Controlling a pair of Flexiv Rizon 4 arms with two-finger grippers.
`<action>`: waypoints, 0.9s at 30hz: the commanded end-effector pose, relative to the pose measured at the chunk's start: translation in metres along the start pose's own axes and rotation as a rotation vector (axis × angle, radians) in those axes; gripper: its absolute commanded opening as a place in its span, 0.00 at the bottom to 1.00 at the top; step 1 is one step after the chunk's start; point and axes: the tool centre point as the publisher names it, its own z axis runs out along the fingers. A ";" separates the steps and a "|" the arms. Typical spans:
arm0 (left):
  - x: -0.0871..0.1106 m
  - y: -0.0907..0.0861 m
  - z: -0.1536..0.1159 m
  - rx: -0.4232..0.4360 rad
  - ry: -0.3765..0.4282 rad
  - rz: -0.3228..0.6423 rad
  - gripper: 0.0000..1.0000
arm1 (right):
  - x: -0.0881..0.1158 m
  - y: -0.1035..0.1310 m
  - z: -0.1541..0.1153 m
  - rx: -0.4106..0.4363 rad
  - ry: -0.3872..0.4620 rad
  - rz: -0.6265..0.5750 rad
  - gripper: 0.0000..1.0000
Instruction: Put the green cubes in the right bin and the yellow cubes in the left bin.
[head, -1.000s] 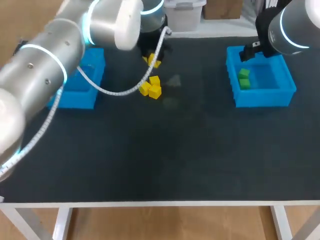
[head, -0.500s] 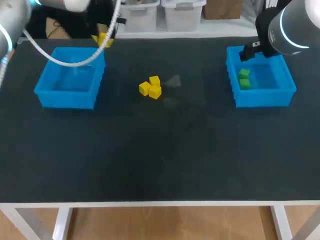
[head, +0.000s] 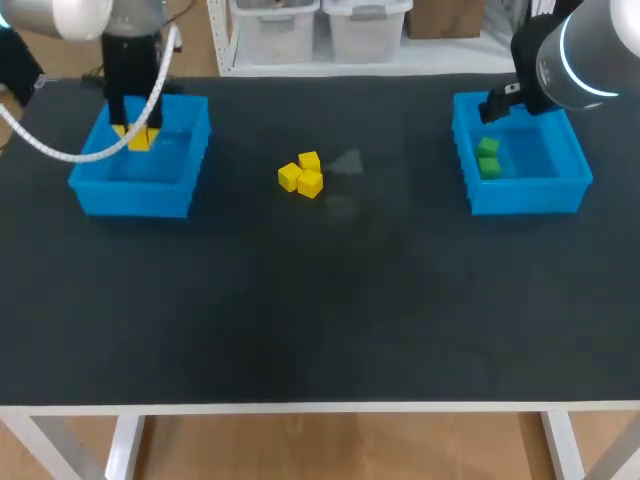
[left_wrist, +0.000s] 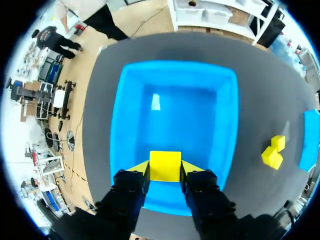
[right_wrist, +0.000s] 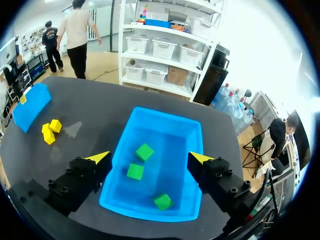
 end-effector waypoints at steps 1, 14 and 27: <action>0.026 0.007 0.006 0.030 -0.348 0.003 1.00 | 0.003 0.000 -0.001 0.006 -0.010 0.002 1.00; 0.037 -0.093 -0.050 0.131 -0.457 0.290 1.00 | 0.003 0.000 -0.001 0.006 -0.010 0.002 1.00; 0.039 -0.189 -0.038 0.189 -0.441 0.666 1.00 | 0.003 0.000 -0.001 0.006 -0.010 0.002 1.00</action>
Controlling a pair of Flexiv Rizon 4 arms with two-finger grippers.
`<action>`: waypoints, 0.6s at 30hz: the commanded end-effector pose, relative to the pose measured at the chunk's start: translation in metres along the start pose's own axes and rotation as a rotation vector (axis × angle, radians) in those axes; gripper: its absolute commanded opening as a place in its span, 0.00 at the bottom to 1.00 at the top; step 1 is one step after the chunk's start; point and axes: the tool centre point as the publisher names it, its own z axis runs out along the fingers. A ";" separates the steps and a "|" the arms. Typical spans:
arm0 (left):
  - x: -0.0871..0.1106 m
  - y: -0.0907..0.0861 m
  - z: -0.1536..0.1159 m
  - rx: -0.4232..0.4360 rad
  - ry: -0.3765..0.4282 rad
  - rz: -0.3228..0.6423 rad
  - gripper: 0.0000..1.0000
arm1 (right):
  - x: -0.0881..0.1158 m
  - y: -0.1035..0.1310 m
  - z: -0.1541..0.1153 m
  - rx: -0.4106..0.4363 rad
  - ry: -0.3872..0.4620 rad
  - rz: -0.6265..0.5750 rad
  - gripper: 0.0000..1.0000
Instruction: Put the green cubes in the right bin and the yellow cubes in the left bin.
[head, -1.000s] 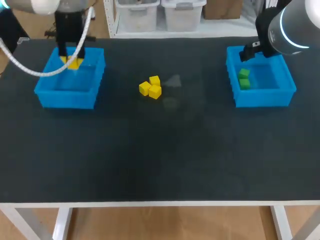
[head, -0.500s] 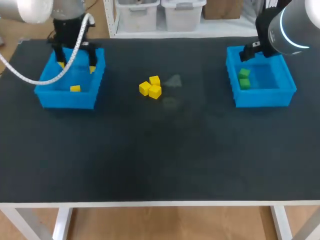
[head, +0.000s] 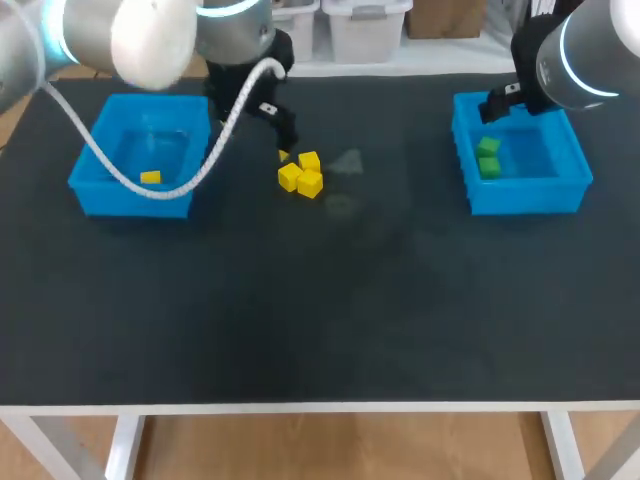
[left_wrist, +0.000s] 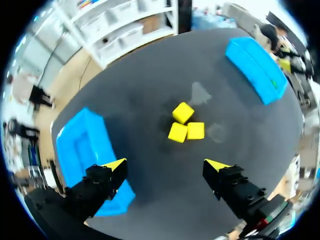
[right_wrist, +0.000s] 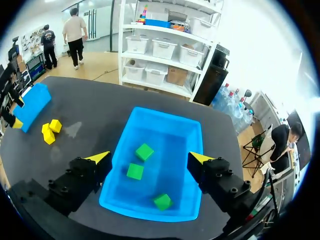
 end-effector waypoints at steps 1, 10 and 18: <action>-0.008 -0.002 0.019 0.002 -0.153 0.069 1.00 | 0.003 0.001 -0.001 0.005 -0.010 0.002 1.00; -0.033 -0.018 0.046 0.032 -0.094 0.154 1.00 | 0.003 0.001 -0.001 0.005 -0.010 0.002 1.00; -0.051 -0.033 0.064 0.021 -0.091 0.130 1.00 | 0.003 0.001 -0.001 0.005 -0.010 0.002 1.00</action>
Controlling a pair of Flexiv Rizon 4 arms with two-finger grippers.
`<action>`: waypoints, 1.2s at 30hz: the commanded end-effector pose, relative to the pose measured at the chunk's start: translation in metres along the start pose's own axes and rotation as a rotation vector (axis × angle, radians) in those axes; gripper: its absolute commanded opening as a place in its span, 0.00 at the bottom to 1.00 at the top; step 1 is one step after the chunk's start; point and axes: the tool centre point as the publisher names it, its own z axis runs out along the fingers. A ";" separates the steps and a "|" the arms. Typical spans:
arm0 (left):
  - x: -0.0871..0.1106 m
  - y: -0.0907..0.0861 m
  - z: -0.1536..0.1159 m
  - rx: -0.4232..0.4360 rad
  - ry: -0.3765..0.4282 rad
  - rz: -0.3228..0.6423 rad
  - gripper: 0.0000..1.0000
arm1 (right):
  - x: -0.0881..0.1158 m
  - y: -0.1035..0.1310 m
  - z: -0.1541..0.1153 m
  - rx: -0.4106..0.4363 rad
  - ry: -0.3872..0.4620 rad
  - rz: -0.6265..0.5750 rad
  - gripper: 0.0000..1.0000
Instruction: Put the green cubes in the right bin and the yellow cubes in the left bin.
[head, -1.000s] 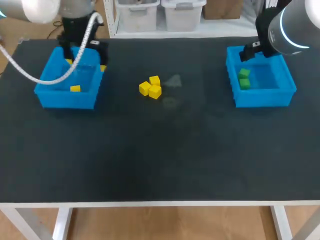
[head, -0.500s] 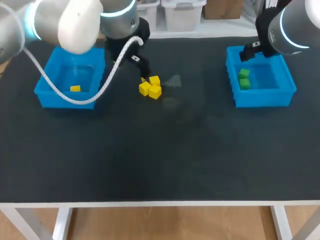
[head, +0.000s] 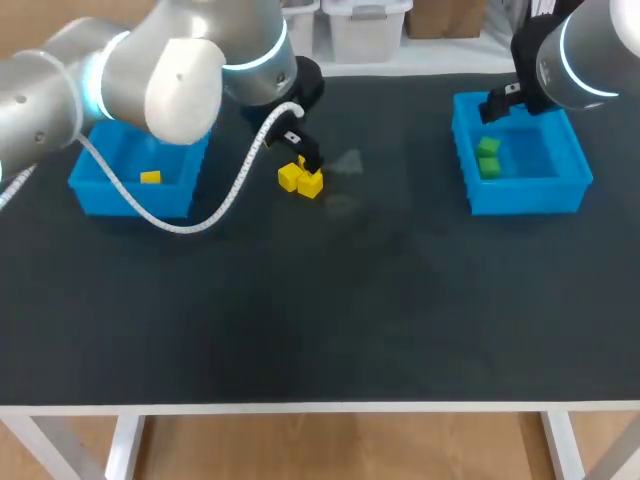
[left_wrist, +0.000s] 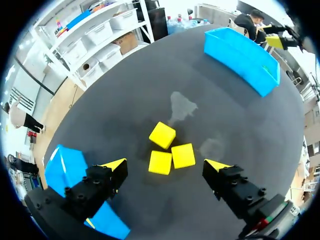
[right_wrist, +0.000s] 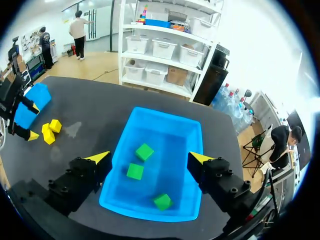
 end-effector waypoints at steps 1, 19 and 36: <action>-0.021 0.000 0.017 -0.008 0.033 -0.034 1.00 | 0.003 0.001 -0.001 0.005 -0.010 0.002 1.00; -0.029 0.014 0.042 -0.055 0.076 -0.048 1.00 | 0.003 0.001 -0.001 0.005 -0.010 0.002 1.00; -0.024 0.013 0.049 -0.065 0.081 -0.071 0.00 | 0.003 0.001 -0.001 0.005 -0.010 0.002 1.00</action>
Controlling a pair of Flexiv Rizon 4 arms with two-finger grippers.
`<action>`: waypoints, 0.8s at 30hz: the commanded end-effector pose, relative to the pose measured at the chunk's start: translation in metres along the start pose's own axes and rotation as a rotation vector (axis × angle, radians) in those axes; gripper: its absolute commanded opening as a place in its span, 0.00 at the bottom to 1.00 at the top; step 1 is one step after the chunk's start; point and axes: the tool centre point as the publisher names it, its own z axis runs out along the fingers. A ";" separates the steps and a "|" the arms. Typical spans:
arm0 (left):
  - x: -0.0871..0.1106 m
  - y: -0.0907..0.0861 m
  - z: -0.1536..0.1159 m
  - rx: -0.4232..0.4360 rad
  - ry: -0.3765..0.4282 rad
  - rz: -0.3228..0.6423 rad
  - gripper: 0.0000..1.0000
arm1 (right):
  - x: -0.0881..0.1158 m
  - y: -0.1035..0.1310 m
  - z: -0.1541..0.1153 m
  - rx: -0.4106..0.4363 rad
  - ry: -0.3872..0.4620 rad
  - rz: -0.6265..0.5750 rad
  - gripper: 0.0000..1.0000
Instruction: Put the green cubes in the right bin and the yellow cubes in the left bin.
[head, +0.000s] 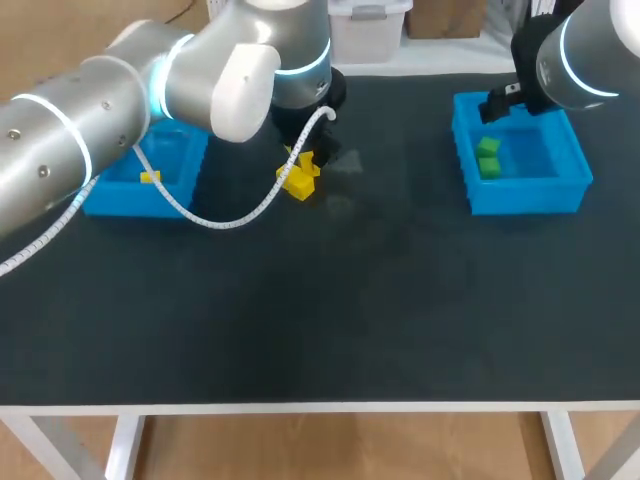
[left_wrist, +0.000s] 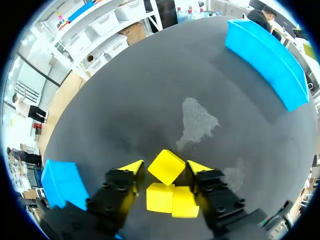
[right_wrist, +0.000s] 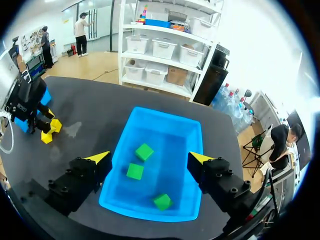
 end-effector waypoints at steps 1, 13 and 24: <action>0.003 0.005 -0.002 -0.001 -0.004 -0.019 0.00 | 0.003 0.001 -0.001 0.005 -0.010 0.002 1.00; 0.023 0.049 -0.056 -0.013 -0.129 -0.190 0.00 | 0.003 0.001 -0.001 0.005 -0.010 0.002 1.00; 0.087 0.159 -0.134 -0.157 -0.277 -0.499 0.00 | 0.003 0.001 -0.001 0.005 -0.010 0.002 1.00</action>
